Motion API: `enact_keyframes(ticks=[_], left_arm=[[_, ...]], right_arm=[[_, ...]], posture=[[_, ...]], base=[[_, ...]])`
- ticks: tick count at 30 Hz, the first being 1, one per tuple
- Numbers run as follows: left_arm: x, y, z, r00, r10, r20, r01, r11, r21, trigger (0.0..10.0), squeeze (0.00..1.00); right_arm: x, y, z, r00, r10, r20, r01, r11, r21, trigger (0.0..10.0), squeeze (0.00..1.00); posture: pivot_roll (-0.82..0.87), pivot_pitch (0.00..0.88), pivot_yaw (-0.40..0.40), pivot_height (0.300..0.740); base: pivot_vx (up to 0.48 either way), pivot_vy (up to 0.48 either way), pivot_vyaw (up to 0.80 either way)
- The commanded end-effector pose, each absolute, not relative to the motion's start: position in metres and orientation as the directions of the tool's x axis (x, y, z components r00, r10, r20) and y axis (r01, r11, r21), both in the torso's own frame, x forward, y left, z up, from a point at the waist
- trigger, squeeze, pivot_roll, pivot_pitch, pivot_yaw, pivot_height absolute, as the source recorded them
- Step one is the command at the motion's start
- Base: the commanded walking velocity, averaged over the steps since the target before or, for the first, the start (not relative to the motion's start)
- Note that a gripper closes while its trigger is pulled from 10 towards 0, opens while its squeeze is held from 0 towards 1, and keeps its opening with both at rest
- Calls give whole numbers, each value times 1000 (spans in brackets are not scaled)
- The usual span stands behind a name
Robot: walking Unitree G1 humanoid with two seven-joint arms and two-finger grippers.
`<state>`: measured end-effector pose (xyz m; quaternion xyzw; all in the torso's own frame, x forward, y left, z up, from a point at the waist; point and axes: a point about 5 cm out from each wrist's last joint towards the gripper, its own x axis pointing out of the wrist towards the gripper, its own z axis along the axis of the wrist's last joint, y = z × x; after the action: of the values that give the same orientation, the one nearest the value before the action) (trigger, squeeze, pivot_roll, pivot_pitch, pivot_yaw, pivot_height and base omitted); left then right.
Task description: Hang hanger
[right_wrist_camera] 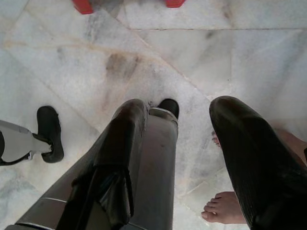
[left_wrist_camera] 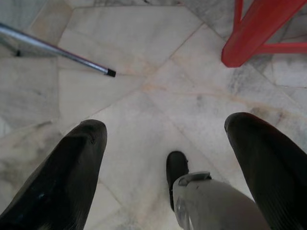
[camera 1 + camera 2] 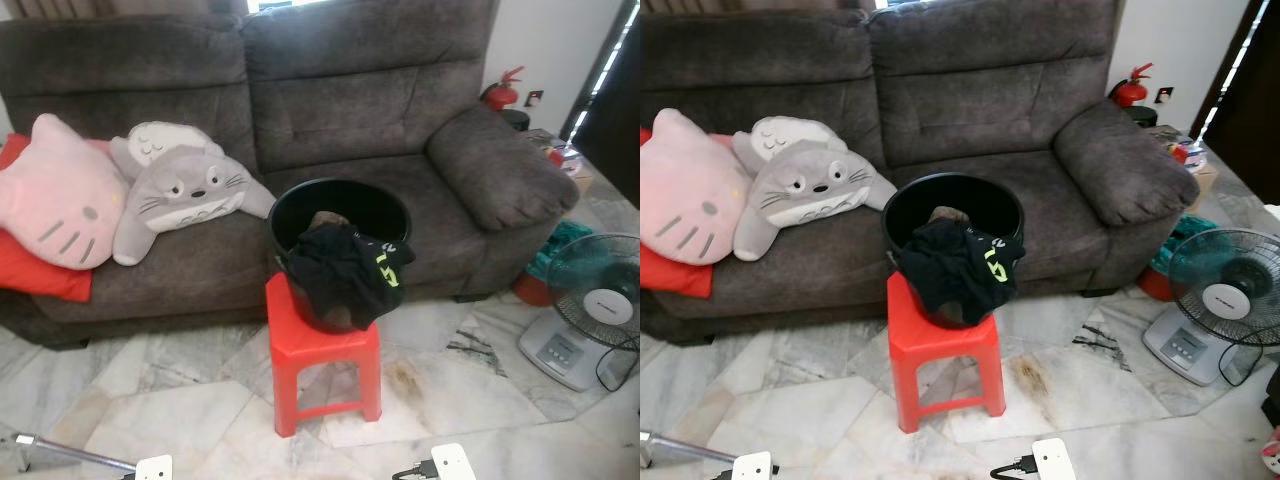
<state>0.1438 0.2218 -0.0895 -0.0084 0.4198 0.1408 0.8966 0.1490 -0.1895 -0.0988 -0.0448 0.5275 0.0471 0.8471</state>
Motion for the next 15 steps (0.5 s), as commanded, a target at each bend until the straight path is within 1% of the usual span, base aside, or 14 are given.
enact_keyframes(ticks=[1, 15], left_arm=[[144, 221, -89, 614, 237, -753, -251, 963, 98, 10000, 0], [143, 221, -90, 614, 237, -753, -253, 963, 97, 10000, 0]], right_arm=[[151, -187, -98, 451, 35, -892, -120, 993, -21, 10000, 0], [151, -187, -98, 451, 35, -892, -122, 992, -23, 10000, 0]], posture=[[-121, 0, 34, 740], [-120, 0, 32, 740]], base=[[292, 0, 0], [324, 0, 0]])
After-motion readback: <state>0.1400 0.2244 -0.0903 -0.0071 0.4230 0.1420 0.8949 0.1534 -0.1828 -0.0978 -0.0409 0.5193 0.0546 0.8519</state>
